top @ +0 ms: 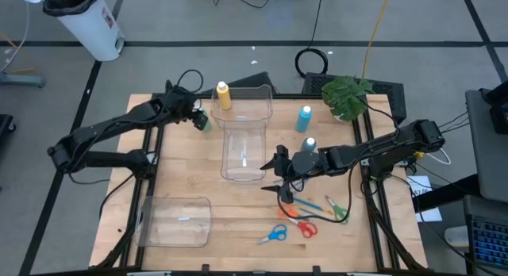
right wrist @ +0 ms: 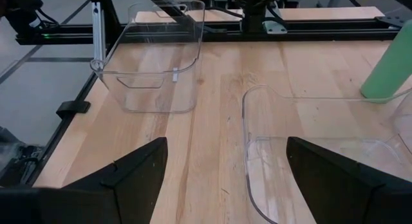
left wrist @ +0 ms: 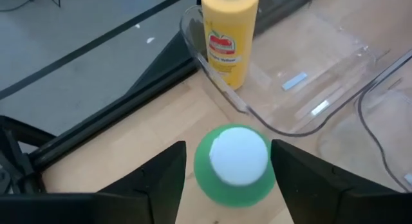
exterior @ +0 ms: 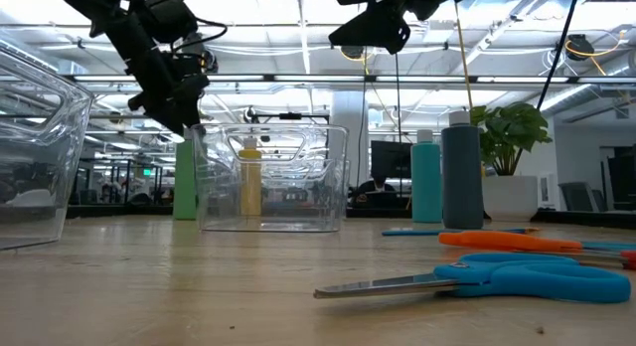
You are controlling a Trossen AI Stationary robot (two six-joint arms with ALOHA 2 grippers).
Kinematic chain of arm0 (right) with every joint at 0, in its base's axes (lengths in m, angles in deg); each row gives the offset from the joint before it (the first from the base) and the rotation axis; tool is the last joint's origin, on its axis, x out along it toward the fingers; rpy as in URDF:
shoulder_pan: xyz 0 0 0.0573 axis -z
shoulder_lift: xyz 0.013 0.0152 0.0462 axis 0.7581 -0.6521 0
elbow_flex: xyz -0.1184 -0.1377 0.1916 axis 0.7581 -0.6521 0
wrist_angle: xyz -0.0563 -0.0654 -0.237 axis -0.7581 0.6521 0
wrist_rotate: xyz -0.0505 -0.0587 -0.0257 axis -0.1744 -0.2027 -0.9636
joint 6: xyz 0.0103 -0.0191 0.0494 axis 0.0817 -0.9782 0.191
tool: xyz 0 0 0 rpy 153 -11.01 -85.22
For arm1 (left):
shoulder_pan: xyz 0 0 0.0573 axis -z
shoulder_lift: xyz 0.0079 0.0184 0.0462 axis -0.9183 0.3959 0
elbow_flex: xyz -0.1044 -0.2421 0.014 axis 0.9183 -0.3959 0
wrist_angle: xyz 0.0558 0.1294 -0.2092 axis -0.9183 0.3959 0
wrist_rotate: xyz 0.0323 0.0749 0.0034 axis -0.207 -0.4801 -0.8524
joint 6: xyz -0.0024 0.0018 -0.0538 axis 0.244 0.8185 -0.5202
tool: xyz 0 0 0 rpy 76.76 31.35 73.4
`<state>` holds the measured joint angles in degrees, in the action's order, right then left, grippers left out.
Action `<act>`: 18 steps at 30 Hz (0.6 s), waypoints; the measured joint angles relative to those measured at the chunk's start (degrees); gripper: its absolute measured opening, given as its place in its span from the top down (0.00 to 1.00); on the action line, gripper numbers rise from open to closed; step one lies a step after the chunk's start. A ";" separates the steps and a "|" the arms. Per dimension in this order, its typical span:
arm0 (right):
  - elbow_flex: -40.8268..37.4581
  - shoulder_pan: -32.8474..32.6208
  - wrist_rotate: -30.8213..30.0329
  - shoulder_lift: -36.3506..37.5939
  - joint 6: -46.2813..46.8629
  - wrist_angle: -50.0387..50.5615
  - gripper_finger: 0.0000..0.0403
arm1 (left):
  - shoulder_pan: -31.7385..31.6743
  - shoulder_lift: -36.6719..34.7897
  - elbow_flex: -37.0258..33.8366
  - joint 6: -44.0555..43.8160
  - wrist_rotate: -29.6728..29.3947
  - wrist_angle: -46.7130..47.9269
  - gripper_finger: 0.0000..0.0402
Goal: Pick & Place Paint Supplies
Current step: Put the green paint bottle into the top transparent bin
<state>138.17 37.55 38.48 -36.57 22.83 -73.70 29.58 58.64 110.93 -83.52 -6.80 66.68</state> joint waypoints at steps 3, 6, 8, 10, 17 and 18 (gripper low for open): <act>0.00 0.00 0.00 0.00 0.02 0.00 0.23 | 0.02 0.23 0.00 -0.10 -0.94 0.14 0.43; 0.00 0.00 0.00 0.00 0.44 0.00 0.23 | 0.00 0.21 0.00 -0.21 -1.33 0.01 0.48; 0.00 0.00 0.00 0.00 0.44 0.02 0.23 | 0.03 0.21 0.00 -0.21 -1.33 0.04 0.53; 0.00 0.00 0.00 0.00 0.44 0.00 0.23 | 0.03 0.21 0.00 -0.15 -1.31 0.02 0.60; 0.00 0.00 0.00 0.00 0.46 0.02 0.23 | 0.00 0.13 0.00 0.01 -1.50 0.06 0.70; 0.00 0.00 0.00 0.00 0.46 0.04 0.23 | 0.00 -0.13 0.00 0.04 -1.49 0.19 0.70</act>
<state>138.17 37.55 38.48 -36.57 23.29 -73.66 29.58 58.51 110.93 -83.47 -8.29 66.87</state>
